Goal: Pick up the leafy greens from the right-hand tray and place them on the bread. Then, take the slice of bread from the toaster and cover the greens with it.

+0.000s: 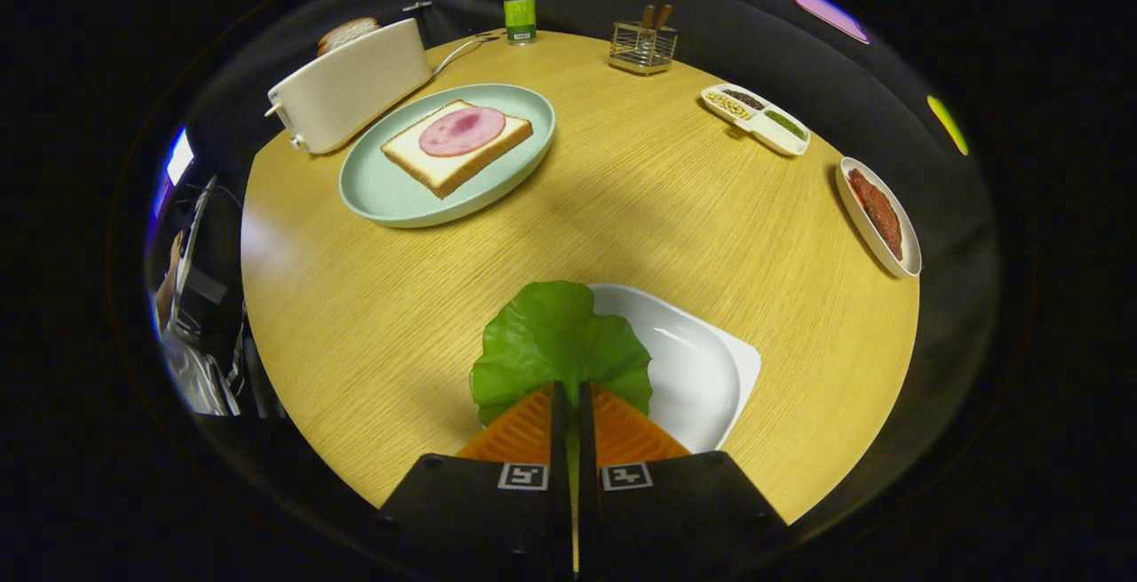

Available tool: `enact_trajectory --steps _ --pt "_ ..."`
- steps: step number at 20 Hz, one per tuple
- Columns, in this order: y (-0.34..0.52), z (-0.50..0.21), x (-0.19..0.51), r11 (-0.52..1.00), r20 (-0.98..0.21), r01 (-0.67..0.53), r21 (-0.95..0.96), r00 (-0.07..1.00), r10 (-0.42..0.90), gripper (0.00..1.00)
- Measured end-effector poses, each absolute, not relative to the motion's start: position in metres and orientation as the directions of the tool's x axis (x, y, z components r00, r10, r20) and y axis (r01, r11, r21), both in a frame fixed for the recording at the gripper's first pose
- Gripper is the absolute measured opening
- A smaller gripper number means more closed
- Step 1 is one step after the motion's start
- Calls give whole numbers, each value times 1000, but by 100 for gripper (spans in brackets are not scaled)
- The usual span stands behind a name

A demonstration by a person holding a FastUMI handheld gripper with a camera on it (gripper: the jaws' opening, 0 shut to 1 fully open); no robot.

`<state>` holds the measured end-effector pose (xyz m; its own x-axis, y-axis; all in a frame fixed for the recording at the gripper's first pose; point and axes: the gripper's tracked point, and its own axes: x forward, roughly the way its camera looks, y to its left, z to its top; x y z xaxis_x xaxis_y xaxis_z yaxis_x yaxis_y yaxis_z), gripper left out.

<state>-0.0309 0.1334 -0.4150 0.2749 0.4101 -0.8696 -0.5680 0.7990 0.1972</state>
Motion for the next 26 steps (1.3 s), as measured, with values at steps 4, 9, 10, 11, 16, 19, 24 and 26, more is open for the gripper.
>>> enact_trajectory --steps 4,9,10,11,16,19,24,26 --pt "127 -385 -24 819 -841 -533 212 327 431 7" --pt "127 -345 -17 833 -803 -510 216 393 448 7" --pt "128 -336 -14 835 -793 -506 217 407 453 7" --pt "132 -327 -12 835 -784 -503 221 418 459 7" --pt "160 -287 1 824 -745 -515 237 448 494 7" --pt "190 -264 15 809 -715 -526 261 458 528 7" --pt "244 -238 36 780 -675 -560 280 463 575 7" --pt "267 -235 44 771 -670 -571 281 459 584 7"
